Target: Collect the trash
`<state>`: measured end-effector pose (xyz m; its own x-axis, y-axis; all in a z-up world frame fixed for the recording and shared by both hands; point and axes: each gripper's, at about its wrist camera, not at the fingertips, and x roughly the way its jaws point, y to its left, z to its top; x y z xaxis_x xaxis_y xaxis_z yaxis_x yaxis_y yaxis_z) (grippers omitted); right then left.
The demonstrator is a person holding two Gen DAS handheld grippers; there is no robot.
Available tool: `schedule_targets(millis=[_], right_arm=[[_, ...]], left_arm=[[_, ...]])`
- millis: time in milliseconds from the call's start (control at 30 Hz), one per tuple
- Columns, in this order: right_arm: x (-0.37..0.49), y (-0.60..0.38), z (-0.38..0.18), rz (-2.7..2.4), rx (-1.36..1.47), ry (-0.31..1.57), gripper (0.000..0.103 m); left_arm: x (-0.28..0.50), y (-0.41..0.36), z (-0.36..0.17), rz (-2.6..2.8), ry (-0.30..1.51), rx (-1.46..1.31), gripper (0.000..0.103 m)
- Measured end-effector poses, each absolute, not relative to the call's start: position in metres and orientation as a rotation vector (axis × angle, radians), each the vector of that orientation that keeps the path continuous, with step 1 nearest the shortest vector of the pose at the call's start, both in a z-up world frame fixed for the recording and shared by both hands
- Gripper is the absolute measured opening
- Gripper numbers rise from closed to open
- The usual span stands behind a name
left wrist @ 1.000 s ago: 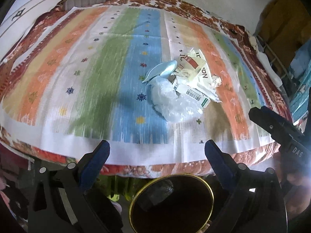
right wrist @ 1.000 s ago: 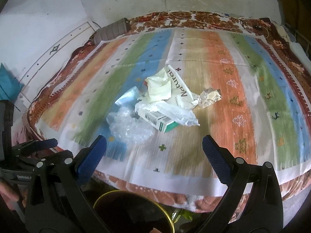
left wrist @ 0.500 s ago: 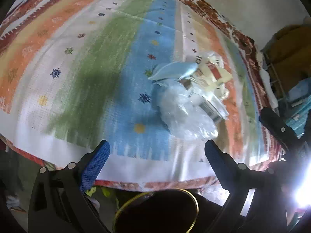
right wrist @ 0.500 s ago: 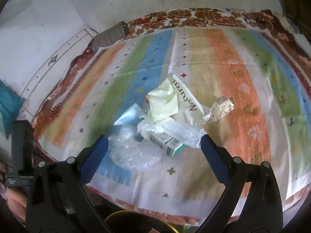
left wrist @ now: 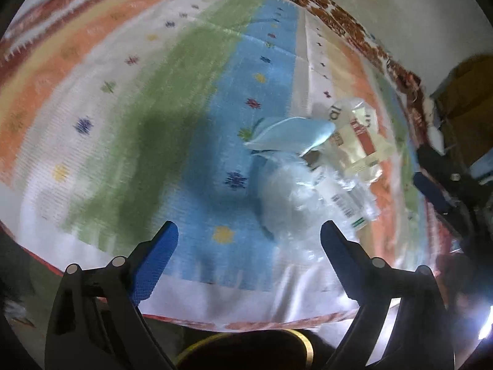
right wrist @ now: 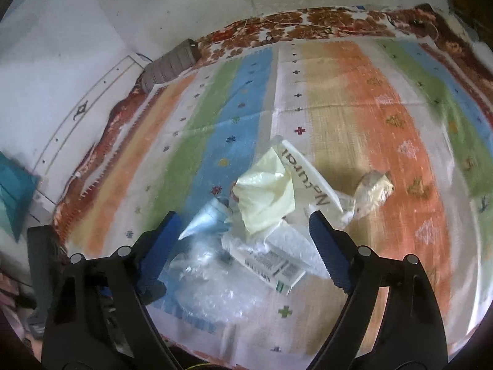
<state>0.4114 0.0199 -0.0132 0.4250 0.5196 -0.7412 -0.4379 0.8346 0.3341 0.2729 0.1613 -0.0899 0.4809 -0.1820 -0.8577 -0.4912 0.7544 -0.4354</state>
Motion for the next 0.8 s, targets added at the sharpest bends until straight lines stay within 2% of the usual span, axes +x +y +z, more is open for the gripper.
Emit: schedule_targets(millis=[67, 200, 400, 500, 567, 633, 667, 733, 800], right_arm=[[0.416, 0.026, -0.016, 0.581, 0.059, 0.955, 0.076], [0.426, 0.030, -0.023, 0.569, 0.032, 0.960, 0.074], [0.438, 0.039, -0.033, 0.572, -0.013, 0.975, 0.060], [0.441, 0.046, -0.039, 0.583, -0.039, 0.989, 0.047], [0.440, 0.050, -0.045, 0.590, -0.060, 0.998, 0.034], [0.438, 0.053, -0.049, 0.601, -0.070, 1.004, 0.028], [0.437, 0.053, -0.051, 0.606, -0.075, 1.004, 0.023], [0.434, 0.053, -0.052, 0.605, -0.086, 0.995, 0.019], [0.431, 0.052, -0.052, 0.629, -0.082, 0.991, 0.012]], left_arm=[[0.275, 0.160, -0.093, 0.189, 1.078, -0.763, 0.091], [0.283, 0.144, -0.094, 0.209, 1.097, -0.670, 0.086], [0.284, 0.157, -0.107, 0.211, 1.080, -0.795, 0.081], [0.288, 0.150, -0.110, 0.184, 1.092, -0.785, 0.075], [0.289, 0.148, -0.111, 0.187, 1.091, -0.774, 0.066], [0.290, 0.149, -0.113, 0.178, 1.091, -0.787, 0.048], [0.291, 0.150, -0.114, 0.170, 1.089, -0.796, 0.043], [0.291, 0.150, -0.116, 0.164, 1.084, -0.797, 0.022], [0.292, 0.150, -0.113, 0.152, 1.077, -0.791, 0.016]])
